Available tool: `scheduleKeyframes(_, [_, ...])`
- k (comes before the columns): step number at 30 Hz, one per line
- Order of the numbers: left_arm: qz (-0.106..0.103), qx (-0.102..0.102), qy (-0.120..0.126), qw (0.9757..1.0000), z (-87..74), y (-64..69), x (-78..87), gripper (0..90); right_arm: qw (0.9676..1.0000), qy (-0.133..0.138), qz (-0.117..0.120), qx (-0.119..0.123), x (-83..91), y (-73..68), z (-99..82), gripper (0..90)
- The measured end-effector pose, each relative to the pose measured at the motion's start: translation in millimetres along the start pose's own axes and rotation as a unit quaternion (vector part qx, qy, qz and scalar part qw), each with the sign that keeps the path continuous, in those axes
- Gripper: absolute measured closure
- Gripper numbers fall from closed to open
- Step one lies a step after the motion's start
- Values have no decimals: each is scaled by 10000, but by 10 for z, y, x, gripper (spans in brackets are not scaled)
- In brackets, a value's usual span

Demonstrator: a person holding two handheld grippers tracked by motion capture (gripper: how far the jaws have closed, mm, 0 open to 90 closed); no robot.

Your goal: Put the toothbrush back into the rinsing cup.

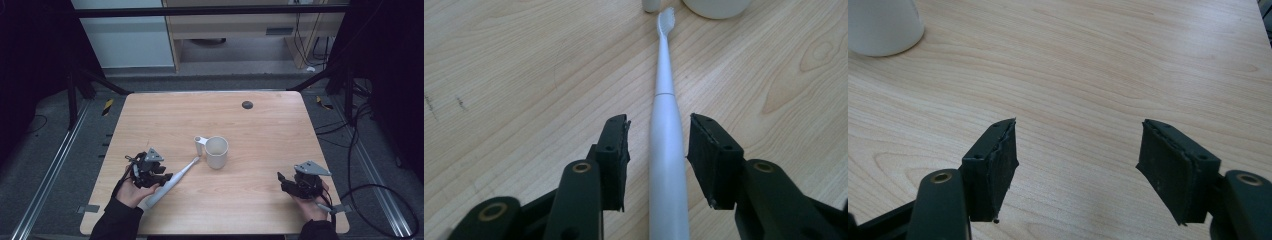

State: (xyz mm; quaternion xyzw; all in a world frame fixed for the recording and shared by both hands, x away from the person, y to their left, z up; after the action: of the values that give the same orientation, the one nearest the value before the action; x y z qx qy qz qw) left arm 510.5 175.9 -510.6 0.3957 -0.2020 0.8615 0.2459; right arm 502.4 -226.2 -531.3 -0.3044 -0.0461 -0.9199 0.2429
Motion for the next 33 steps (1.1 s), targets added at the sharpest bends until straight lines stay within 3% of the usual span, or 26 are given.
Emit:
scheduleKeyframes(16, [-22, -267, -157, 9995, 232, 18, -29, 459, 10000, -8, -30, -16, -21, 28, 3, 299])
scheduleKeyframes(33, [-105, -553, -750, 9956, 75, 80, -213, 431, 10000, -81, -45, -10, -34, 41, -16, 298])
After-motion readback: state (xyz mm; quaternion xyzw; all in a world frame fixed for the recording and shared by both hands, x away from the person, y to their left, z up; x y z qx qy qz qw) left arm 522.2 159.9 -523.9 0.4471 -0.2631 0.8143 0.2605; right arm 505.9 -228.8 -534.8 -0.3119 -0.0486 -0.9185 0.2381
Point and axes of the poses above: each handheld gripper's, and its own axes: x roughly backward along the jaws, z roughly out of its top, y roughly to its right, the point moved 10 cm from there along -x, roughly forward along the jaws, and after that the axes turned 11 degrees about z, right-handed, at the moved point
